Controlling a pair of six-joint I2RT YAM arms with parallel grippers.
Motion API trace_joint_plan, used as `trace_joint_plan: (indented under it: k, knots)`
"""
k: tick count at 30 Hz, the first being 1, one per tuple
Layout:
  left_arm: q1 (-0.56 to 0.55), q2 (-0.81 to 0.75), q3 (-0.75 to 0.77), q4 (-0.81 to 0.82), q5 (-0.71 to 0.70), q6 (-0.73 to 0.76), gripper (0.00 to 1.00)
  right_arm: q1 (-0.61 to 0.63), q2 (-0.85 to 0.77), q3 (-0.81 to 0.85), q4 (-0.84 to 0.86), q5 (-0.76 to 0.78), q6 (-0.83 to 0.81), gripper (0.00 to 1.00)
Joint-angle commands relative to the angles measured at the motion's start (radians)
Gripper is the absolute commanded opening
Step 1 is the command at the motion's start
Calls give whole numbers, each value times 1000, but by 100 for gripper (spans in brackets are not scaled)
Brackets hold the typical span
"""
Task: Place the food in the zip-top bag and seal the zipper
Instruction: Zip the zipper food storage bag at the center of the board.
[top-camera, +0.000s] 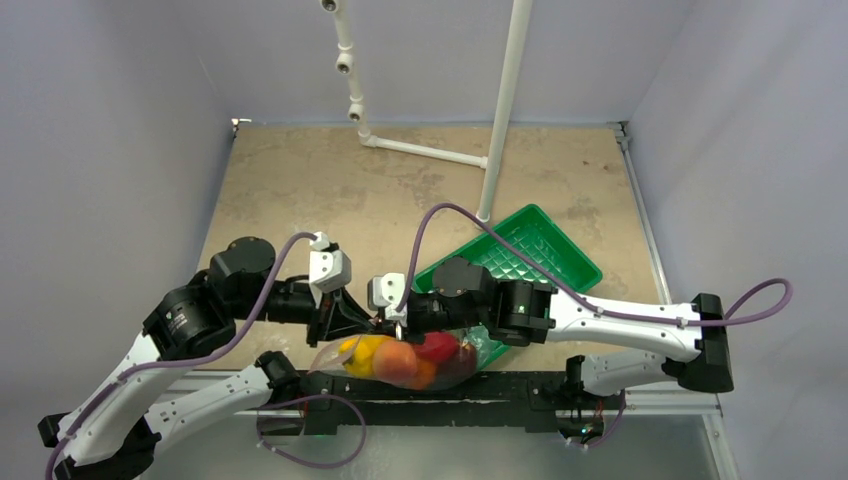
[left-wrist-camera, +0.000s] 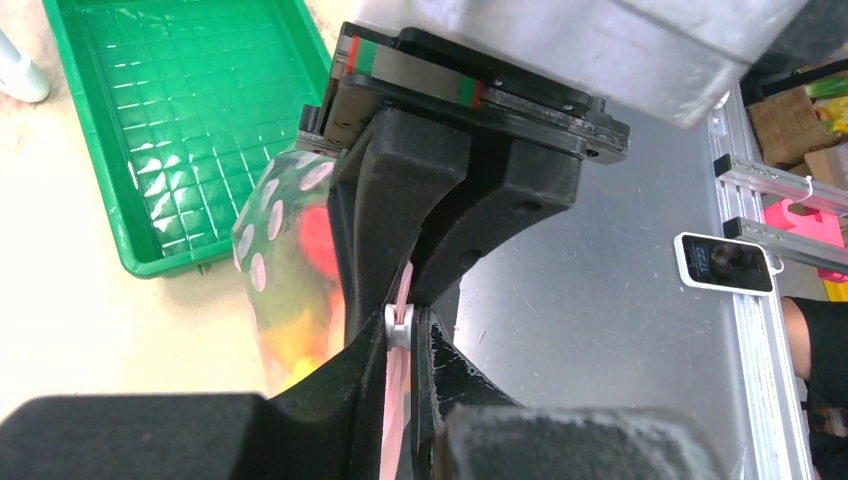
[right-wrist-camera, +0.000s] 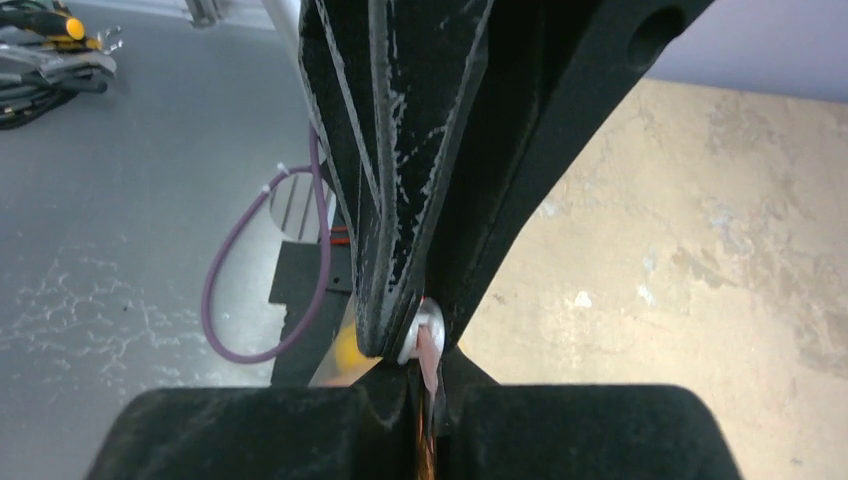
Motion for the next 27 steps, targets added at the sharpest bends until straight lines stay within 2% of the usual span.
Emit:
trace_joint_plan:
  k: [1,17,27]
  knots:
    - [-4,-9,-12,41,6,-2,0,-4,-25,41,31,10,-10,0]
    - [-4,-29,-131,114,-23,-46,0,-5,-231,-24,205,131,32,0]
    - [-4,-40,-179,135,-38,-63,0,-5,-317,-58,272,308,58,0]
